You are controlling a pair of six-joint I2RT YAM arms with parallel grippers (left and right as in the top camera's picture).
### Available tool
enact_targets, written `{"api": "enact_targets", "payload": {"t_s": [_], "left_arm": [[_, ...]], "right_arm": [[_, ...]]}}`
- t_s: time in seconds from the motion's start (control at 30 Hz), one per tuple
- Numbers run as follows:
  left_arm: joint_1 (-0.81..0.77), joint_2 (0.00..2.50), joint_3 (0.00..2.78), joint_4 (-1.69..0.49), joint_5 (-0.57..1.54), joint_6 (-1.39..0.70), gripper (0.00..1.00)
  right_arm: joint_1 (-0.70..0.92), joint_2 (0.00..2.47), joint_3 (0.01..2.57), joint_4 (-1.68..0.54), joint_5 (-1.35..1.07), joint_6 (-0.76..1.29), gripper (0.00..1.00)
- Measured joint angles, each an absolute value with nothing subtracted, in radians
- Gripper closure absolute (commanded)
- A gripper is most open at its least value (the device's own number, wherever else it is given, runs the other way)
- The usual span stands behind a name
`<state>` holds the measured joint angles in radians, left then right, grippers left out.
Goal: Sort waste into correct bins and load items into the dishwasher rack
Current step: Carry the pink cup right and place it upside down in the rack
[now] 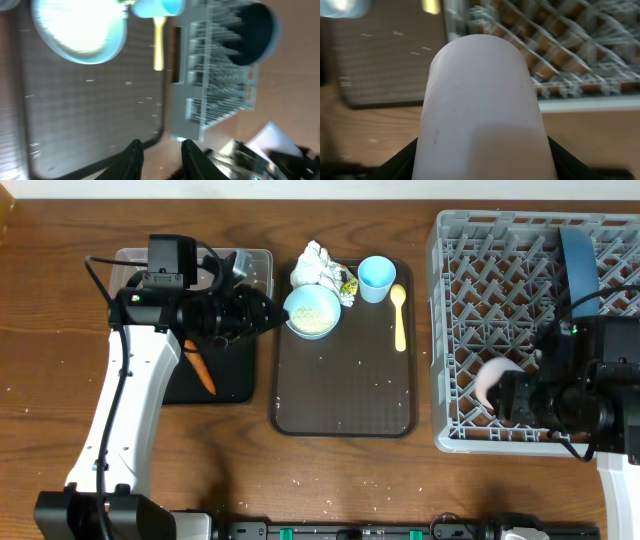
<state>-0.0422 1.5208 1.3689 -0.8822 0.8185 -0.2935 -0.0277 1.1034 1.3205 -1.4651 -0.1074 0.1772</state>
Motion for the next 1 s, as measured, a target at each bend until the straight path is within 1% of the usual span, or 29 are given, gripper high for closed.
{"api": "enact_targets", "payload": {"t_s": [0.13, 0.3, 0.67, 0.9, 1.0], "left_arm": [[-0.042, 1.521, 1.369, -0.897, 0.751, -0.291, 0.71], [-0.042, 1.521, 1.369, -0.901, 0.719, -0.291, 0.71], [-0.042, 1.521, 1.369, -0.902, 0.699, -0.291, 0.71], [-0.042, 1.521, 1.369, -0.902, 0.699, -0.291, 0.71], [-0.042, 1.521, 1.369, -0.902, 0.699, -0.291, 0.71]], "right_arm": [[-0.028, 1.13, 1.32, -1.494, -0.026, 0.199, 0.62], [-0.028, 1.201, 1.32, -1.52, 0.046, 0.236, 0.62], [-0.028, 1.419, 1.32, -1.345, 0.112, 0.264, 0.64], [-0.028, 1.549, 1.32, -1.334, 0.113, 0.264, 0.64], [-0.028, 1.594, 1.32, -1.333, 0.113, 0.264, 0.62]]}}
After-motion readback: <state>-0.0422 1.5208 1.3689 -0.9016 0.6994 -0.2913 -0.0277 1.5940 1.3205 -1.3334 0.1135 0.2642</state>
